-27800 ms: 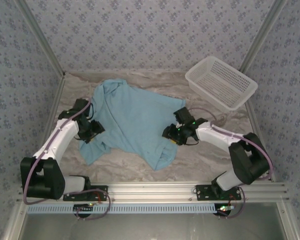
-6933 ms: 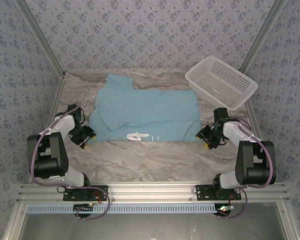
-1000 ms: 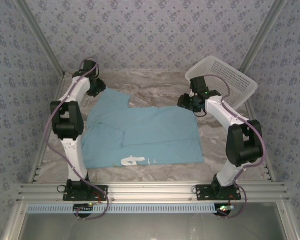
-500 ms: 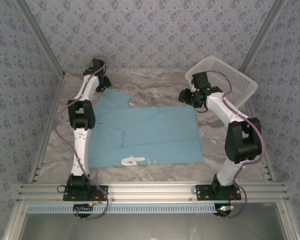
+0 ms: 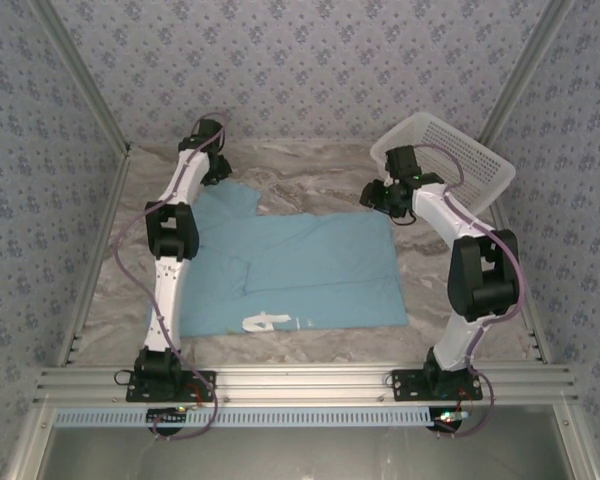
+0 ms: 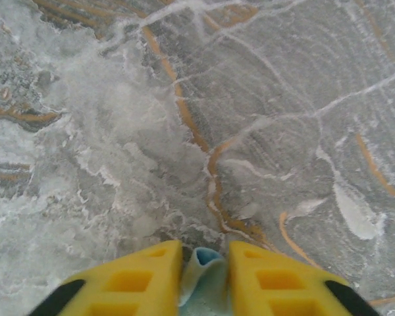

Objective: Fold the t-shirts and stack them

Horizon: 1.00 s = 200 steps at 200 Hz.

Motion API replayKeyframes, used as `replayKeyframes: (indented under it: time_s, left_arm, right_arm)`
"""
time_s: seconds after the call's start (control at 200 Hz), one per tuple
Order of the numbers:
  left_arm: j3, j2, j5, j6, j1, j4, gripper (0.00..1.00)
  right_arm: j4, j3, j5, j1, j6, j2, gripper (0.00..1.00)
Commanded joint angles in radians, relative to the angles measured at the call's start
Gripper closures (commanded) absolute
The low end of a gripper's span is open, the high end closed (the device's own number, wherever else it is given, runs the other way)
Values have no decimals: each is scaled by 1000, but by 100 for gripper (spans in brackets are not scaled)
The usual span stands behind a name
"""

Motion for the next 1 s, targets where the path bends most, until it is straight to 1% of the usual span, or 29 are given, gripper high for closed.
replayKeyframes:
  time_s: [0.0, 0.065, 0.135, 0.19, 0.305, 0.475, 0.689, 0.779, 0.919, 0.994]
  left_arm:
    - [16, 32, -16, 11, -13, -114, 90]
    - [24, 18, -37, 13, -15, -122, 100]
    - [38, -9, -47, 14, -16, -127, 100]
    - [44, -37, -50, 19, -18, -127, 100]
    - [44, -96, -29, 24, -25, -121, 100]
    - [42, -140, 26, 17, -31, -129, 100]
    - [40, -174, 60, 30, -36, -143, 100]
    - [41, -191, 69, 31, -36, -140, 100]
    - [42, -216, 80, 28, -36, -133, 100]
    - [43, -225, 83, 28, -36, -135, 100]
  right_arm:
    - [-72, 56, 151, 5, 12, 42, 47]
    - [-85, 69, 206, 17, 19, 75, 46]
    - [-86, 96, 253, 31, 31, 118, 46]
    - [-128, 126, 281, 40, 43, 160, 46]
    - [-133, 188, 323, 42, 40, 234, 46]
    - [-164, 277, 340, 38, 37, 338, 47]
    - [-165, 326, 338, 21, 31, 409, 49]
    - [-185, 354, 337, 21, 26, 443, 50]
    - [-187, 352, 328, 20, 38, 460, 54]
    - [-184, 349, 325, 18, 42, 463, 60]
